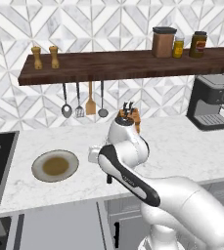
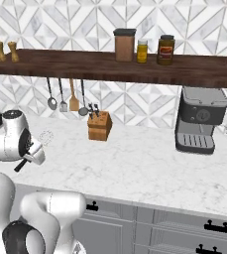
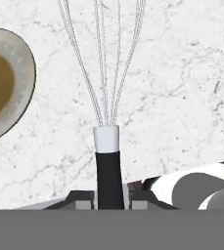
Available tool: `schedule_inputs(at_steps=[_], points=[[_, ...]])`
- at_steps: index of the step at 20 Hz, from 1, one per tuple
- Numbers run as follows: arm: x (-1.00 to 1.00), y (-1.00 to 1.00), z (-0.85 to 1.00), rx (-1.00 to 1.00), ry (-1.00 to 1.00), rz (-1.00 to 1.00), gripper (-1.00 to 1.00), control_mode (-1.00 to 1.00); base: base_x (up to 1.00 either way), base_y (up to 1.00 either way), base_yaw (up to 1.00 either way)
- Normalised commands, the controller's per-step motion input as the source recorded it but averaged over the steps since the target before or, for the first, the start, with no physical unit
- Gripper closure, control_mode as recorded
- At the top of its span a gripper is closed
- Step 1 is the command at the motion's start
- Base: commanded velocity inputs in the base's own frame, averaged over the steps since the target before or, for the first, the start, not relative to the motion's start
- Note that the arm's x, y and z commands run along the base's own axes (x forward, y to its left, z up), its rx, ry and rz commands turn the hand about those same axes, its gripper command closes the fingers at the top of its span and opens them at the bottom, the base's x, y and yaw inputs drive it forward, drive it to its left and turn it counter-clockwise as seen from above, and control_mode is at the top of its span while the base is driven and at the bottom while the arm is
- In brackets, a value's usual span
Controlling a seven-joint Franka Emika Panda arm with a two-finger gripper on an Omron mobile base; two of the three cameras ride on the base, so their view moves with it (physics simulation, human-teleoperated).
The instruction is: Pick the whisk from the drawer and place it on the counter.
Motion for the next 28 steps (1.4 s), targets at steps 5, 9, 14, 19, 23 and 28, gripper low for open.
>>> schedule_inputs(at_steps=[5,9,14,19,23,28], points=[[1.00,-0.84,0.00,0.00,0.05,-0.29,1.00,-1.00,0.00,0.00,0.00],[0.91,-0.25,-0.31,0.00,0.10,-0.02,1.00,-1.00,0.00,0.00,0.00],[0.55,-0.06,-0.54,0.00,0.11,0.05,1.00,-1.00,0.00,0.00,0.00],[0.30,-0.01,-0.39,0.00,0.00,0.05,1.00,-1.00,0.00,0.00,0.00],[0.06,0.01,-0.35,0.00,0.00,0.00,-1.00,-1.00,0.00,0.00,0.00],[0.01,0.00,-0.12,0.00,0.00,0.00,-1.00,-1.00,0.00,0.00,0.00]])
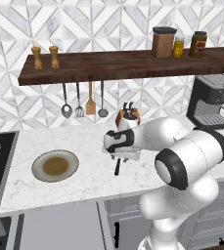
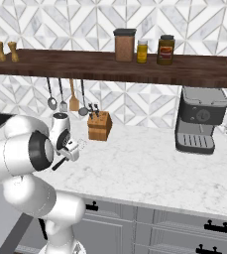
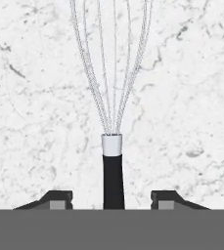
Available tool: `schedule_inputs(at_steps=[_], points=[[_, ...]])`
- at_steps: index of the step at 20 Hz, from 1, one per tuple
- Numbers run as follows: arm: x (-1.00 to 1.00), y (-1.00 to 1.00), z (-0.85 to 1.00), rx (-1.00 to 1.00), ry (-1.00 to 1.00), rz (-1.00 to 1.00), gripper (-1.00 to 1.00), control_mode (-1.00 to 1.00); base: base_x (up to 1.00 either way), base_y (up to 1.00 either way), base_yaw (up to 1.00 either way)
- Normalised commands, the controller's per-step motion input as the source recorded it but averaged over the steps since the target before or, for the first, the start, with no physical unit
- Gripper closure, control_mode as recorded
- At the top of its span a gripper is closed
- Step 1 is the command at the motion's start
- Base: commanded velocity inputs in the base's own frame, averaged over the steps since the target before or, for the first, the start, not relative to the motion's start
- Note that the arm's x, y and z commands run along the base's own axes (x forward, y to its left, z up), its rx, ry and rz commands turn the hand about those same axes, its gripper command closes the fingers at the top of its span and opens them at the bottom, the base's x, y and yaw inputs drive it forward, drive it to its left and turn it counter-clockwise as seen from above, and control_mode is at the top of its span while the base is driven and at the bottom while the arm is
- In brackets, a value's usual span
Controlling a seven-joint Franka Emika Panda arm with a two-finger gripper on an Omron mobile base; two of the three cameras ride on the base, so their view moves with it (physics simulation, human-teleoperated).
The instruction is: Pick the whisk from the drawer and place it on the counter.
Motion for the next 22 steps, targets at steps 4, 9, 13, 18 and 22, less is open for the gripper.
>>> schedule_inputs(at_steps=[4,9,13,18,22], points=[[0.00,-0.01,0.02,0.00,-0.02,0.00,-1.00,-1.00,0.00,0.00,0.00],[-0.18,0.00,0.82,0.00,-0.05,0.00,-1.00,-1.00,0.00,0.00,0.00],[-0.43,0.00,1.00,0.00,0.00,0.01,-1.00,-1.00,0.00,0.00,0.00],[-0.97,-0.02,0.94,-0.05,-0.03,0.09,-1.00,-1.00,0.00,0.00,0.00],[-1.00,-0.39,0.58,-0.11,-0.11,0.27,-1.00,-1.00,0.00,0.00,0.00]])
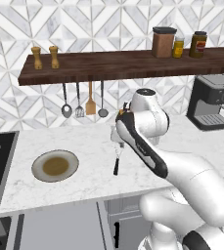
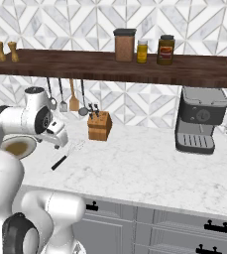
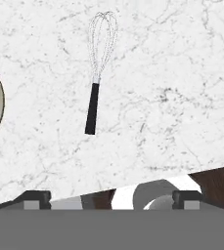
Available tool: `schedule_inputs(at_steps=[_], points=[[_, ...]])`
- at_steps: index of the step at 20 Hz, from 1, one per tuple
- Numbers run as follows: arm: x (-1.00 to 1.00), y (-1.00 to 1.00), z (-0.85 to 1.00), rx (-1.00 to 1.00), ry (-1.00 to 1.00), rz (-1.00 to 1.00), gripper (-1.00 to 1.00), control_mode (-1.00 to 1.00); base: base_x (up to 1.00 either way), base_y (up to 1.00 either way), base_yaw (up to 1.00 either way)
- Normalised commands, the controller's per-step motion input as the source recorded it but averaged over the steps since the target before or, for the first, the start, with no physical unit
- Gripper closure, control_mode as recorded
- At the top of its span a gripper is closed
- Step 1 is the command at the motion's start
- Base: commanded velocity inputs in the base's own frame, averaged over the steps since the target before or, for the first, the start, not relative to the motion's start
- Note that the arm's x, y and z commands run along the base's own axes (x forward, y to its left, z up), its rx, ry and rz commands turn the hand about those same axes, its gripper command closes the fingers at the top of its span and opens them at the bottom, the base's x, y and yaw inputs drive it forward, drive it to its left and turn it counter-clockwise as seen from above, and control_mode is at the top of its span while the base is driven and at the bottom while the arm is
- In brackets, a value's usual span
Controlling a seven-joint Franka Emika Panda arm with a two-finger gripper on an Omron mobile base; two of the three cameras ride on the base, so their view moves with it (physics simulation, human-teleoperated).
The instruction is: Pick the whisk from the drawer and place it on the counter.
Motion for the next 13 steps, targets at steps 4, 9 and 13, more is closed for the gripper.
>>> schedule_inputs(at_steps=[4,9,13], points=[[-1.00,-0.64,0.48,-0.07,-0.11,0.32,-1.00,-1.00,0.00,0.00,0.00],[-1.00,-0.30,0.38,0.00,-0.10,0.21,-1.00,-1.00,0.00,0.00,0.00],[-0.74,0.00,0.49,0.00,-0.07,0.13,-1.00,-1.00,0.00,0.00,0.00]])
